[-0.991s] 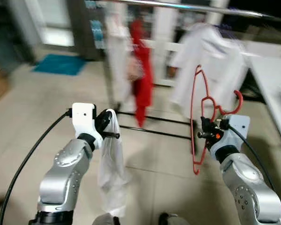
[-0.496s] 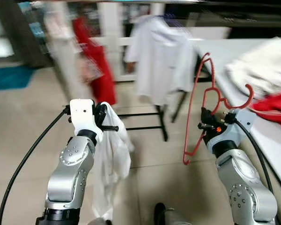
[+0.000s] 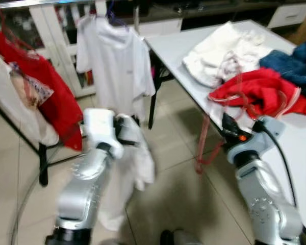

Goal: Hang hanger

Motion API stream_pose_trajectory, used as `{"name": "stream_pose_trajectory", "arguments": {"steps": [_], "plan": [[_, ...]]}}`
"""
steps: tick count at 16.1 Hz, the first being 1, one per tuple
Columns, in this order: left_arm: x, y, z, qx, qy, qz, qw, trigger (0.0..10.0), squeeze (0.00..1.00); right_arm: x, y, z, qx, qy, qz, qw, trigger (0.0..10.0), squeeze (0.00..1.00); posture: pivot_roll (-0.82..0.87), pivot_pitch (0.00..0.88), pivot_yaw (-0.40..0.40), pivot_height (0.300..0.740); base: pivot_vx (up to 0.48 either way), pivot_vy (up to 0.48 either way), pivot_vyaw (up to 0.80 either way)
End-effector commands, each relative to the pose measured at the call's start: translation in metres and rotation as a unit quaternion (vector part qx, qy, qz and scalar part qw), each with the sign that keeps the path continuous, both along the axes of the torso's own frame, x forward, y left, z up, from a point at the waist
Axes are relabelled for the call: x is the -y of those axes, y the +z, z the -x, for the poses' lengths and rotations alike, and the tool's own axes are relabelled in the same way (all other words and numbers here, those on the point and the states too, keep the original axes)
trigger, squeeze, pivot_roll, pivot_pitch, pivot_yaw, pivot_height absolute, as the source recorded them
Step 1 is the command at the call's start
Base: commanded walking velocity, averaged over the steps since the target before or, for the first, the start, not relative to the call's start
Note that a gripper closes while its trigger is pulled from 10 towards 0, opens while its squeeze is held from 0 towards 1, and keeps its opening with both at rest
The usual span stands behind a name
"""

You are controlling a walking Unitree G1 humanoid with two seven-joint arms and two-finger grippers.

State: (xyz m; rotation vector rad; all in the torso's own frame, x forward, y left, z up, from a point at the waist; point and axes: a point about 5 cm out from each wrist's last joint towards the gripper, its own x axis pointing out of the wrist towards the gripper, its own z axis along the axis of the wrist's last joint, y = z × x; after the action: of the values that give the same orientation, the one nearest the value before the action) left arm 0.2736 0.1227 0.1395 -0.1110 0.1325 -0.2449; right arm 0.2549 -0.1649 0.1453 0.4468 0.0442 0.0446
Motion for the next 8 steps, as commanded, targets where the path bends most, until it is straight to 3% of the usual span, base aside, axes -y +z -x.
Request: {"name": "stream_pose_trajectory", "arguments": {"steps": [1,4,8], "plan": [[-0.01,0.005,0.002,0.015,0.002,-0.017,1.0,10.0,0.0,-0.004,0.0,0.0,-0.003,0.01,0.02,1.0,10.0,0.0,0.09,0.061,0.014,0.74,0.0,0.0,-0.8],[-0.012,0.004,-0.007,0.011,0.009,-0.009,1.0,10.0,0.0,0.005,0.0,0.002,-0.012,-0.029,0.05,0.998,10.0,0.0,0.08,0.054,0.016,0.74,0.0,0.0,-0.8],[-0.011,0.004,-0.002,0.012,0.007,-0.014,1.0,10.0,0.0,0.003,-0.004,-0.001,-0.018,-0.017,0.024,0.999,10.0,0.0,0.11,0.051,0.008,0.74,0.0,0.0,-0.57]]}}
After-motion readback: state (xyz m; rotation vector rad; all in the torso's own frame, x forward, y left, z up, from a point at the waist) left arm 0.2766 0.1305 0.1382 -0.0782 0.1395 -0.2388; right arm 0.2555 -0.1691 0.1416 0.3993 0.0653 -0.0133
